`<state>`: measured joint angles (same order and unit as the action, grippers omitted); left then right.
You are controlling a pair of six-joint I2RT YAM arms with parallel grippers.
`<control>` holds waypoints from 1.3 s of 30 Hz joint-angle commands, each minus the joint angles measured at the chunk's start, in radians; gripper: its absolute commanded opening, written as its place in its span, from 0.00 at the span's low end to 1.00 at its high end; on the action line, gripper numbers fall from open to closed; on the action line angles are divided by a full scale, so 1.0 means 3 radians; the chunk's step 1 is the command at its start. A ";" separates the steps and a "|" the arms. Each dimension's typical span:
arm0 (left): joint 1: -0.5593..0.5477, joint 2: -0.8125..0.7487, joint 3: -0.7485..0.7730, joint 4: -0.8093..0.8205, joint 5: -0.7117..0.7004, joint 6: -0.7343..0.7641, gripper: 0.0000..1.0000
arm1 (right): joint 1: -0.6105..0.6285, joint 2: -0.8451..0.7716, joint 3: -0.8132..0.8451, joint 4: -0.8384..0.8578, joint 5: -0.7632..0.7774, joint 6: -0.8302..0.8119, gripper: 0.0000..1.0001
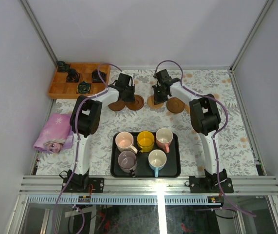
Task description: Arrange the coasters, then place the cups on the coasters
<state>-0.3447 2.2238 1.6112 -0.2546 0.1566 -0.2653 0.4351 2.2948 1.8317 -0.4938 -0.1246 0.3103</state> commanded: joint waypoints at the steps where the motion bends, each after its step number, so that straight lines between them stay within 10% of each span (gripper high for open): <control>1: -0.0090 0.0225 -0.0077 -0.0266 0.0101 0.0087 0.00 | 0.0045 0.0021 0.0138 -0.0092 -0.0020 -0.0027 0.00; 39: -0.0203 0.0313 0.0001 -0.0266 0.0226 -0.0004 0.00 | 0.0046 -0.0310 -0.0144 -0.0029 0.0026 -0.0092 0.00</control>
<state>-0.3836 2.2509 1.6432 -0.2447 0.2035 -0.2642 0.4370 2.2673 1.7851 -0.4835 -0.1234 0.3031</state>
